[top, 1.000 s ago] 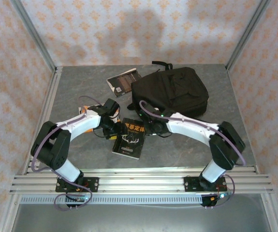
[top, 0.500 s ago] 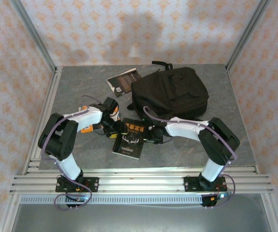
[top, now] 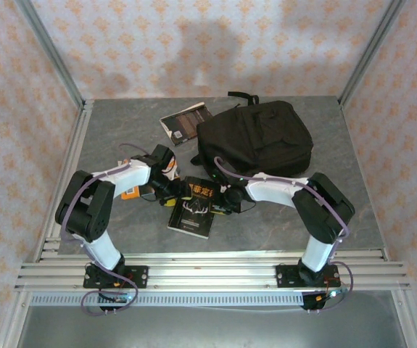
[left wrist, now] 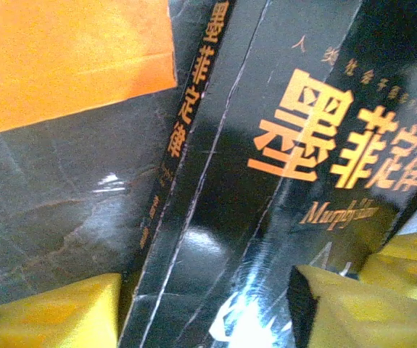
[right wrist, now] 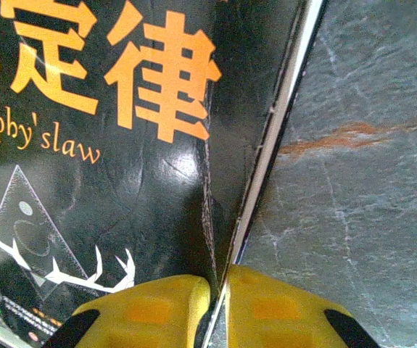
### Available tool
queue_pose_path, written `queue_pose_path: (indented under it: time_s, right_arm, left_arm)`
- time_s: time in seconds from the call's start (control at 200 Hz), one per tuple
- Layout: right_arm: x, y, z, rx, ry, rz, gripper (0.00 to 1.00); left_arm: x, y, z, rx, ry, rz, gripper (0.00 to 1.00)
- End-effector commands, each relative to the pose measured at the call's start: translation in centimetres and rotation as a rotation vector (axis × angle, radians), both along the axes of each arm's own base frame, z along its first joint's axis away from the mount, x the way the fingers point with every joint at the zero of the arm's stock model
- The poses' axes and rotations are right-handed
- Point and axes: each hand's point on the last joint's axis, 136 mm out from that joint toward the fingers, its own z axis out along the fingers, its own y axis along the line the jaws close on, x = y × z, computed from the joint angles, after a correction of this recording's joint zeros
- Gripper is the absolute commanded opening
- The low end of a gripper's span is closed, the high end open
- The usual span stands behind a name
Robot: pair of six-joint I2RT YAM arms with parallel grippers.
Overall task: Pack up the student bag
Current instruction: Pick up the book from the bottom-center of the table.
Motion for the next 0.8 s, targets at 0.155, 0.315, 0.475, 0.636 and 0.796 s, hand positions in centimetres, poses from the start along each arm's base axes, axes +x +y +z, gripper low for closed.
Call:
queue_pose_path:
  time_s: [0.155, 0.315, 0.475, 0.636, 0.796]
  right_arm:
    - [-1.1, -2.7, -4.4, -0.144, 0.017, 0.01, 0.16]
    - [-1.5, -2.6, -4.9, -0.127, 0.036, -0.001, 0.16]
    - [-1.7, -2.4, -5.4, -0.118, 0.047, 0.007, 0.16]
    - [-1.6, -3.0, -5.2, -0.148, 0.022, 0.027, 0.16]
    - [-1.8, -3.5, -5.1, -0.155, 0.018, 0.025, 0.16]
  left_arm:
    - [0.7, -2.5, 1.5, -0.082, -0.047, -0.064, 0.69]
    - [0.4, -2.6, -0.9, -0.059, 0.013, -0.091, 0.69]
    - [0.3, -5.0, -0.6, -0.203, 0.065, -0.083, 0.63]
    - [0.3, -6.4, 4.4, -0.316, 0.005, -0.067, 0.58]
    - [-0.2, -7.4, 8.3, -0.446, -0.042, -0.038, 0.57]
